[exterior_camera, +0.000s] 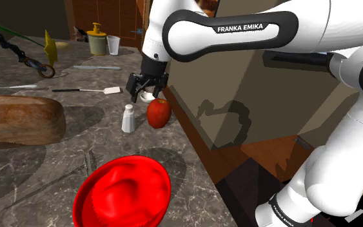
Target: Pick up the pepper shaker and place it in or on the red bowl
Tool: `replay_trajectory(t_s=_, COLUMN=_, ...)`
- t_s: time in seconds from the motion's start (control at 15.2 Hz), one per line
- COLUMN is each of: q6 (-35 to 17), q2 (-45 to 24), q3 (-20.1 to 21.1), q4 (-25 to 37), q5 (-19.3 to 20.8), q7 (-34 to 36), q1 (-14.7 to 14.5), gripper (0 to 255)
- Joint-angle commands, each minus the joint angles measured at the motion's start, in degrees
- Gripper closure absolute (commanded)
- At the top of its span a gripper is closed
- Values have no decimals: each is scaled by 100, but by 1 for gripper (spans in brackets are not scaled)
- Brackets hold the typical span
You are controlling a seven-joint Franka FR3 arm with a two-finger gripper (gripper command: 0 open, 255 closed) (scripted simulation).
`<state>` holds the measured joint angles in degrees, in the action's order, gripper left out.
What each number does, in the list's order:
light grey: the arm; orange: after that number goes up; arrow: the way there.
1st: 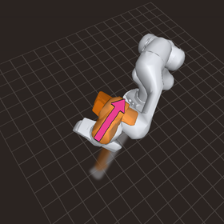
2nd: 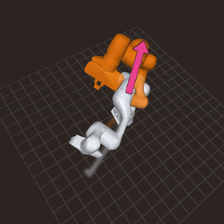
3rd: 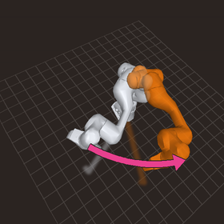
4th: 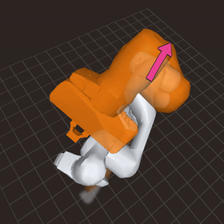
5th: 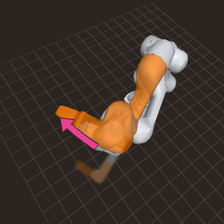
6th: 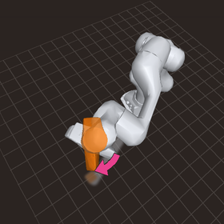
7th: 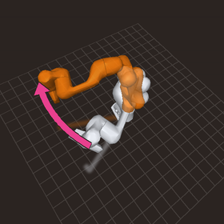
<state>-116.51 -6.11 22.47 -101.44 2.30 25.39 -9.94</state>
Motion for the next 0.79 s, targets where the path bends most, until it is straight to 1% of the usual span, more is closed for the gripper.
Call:
replay_trajectory(t_s=0.0, q6=12, q2=-415, q3=73, q4=399, q5=213, q7=267, q1=-151, gripper=0)
replay_trajectory(t_s=0.13, q6=66, q2=-754, q3=93, q4=764, q5=377, q7=430, q1=-283, gripper=0)
replay_trajectory(t_s=0.59, q6=-385, q2=-961, q3=59, q4=503, q5=481, q7=496, q1=-317, gripper=0)
replay_trajectory(t_s=0.73, q6=-421, q2=-980, q3=56, q4=484, q5=491, q7=502, q1=-320, gripper=0)
